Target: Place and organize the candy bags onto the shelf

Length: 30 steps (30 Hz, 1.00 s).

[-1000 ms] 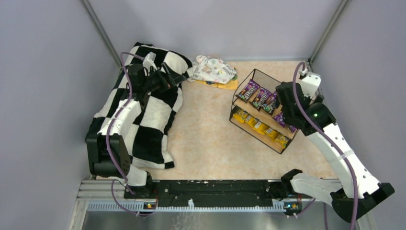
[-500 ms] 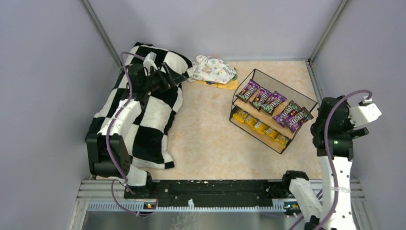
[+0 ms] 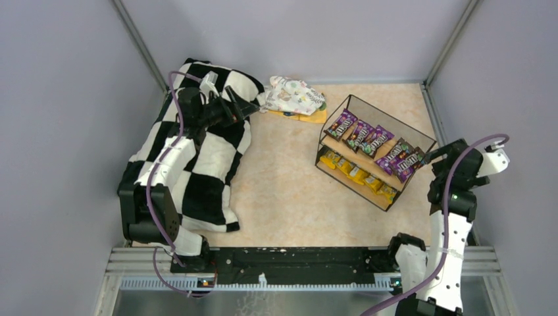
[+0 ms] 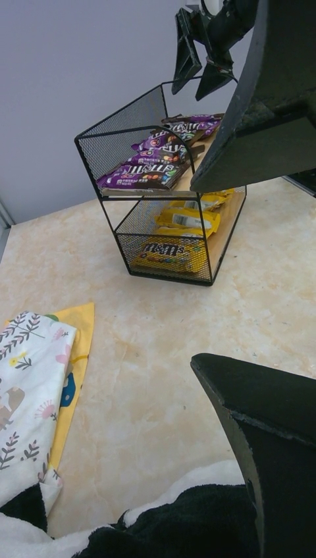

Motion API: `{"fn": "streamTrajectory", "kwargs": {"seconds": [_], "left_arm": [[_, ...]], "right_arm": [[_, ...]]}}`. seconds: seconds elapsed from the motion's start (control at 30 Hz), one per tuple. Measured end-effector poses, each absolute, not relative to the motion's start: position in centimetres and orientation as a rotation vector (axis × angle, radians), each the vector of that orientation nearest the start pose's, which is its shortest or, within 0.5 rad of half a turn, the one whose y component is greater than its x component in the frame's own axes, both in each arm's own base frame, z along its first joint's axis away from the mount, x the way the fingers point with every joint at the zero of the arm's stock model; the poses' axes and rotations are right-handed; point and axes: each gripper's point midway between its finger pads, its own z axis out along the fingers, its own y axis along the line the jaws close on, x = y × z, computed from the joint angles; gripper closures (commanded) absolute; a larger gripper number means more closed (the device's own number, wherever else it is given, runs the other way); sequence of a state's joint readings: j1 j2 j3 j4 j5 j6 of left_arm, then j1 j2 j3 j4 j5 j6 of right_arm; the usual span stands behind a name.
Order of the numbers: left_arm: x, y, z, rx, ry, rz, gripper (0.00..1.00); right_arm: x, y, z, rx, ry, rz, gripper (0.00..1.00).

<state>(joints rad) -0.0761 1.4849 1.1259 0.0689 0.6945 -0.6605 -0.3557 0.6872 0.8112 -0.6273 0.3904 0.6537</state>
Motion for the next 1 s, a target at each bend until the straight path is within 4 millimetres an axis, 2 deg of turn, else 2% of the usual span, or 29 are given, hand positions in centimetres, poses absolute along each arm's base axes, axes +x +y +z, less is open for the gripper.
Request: {"fn": "streamTrajectory", "kwargs": {"seconds": [0.13, 0.27, 0.33, 0.47, 0.5, 0.6, 0.67, 0.73, 0.87, 1.0], "left_arm": [[41.1, -16.5, 26.3, -0.056, 1.944, -1.159, 0.02], [41.0, -17.0, 26.8, -0.049, 1.928, -1.197, 0.02], [40.9, -17.1, 27.0, -0.044, 1.923, -1.215, 0.02], [40.9, -17.2, 27.3, -0.044, 1.914, -1.226, 0.02], [40.9, -17.2, 27.3, -0.045, 1.915, -1.227, 0.02], [40.9, -17.3, 27.3, -0.048, 1.915, -1.23, 0.02], [40.9, -17.3, 27.3, -0.046, 1.915, -1.232, 0.02], [40.9, -17.3, 27.3, -0.046, 1.915, -1.233, 0.02], [40.7, -17.4, 27.5, -0.044, 1.914, -1.247, 0.02], [40.7, -17.5, 27.7, -0.036, 1.906, -1.256, 0.02]], "right_arm": [[22.8, -11.5, 22.5, 1.146, 1.678, -0.115, 0.2], [22.1, -10.9, 23.5, 1.098, 1.705, -0.106, 0.17], [21.6, -11.2, 25.2, 1.076, 1.706, -0.145, 0.15], [21.2, -11.9, 31.9, 0.99, 1.658, -0.219, 0.16], [21.3, -11.7, 33.7, 0.955, 1.643, -0.219, 0.16], [22.6, -9.7, 36.8, 0.821, 1.673, -0.132, 0.2], [23.7, -7.7, 36.7, 0.741, 1.737, -0.05, 0.2], [24.6, -5.1, 35.4, 0.655, 1.841, 0.049, 0.21], [25.5, -0.3, 32.5, 0.515, 2.03, 0.205, 0.22], [25.5, 3.7, 30.2, 0.381, 2.172, 0.259, 0.22]]}}
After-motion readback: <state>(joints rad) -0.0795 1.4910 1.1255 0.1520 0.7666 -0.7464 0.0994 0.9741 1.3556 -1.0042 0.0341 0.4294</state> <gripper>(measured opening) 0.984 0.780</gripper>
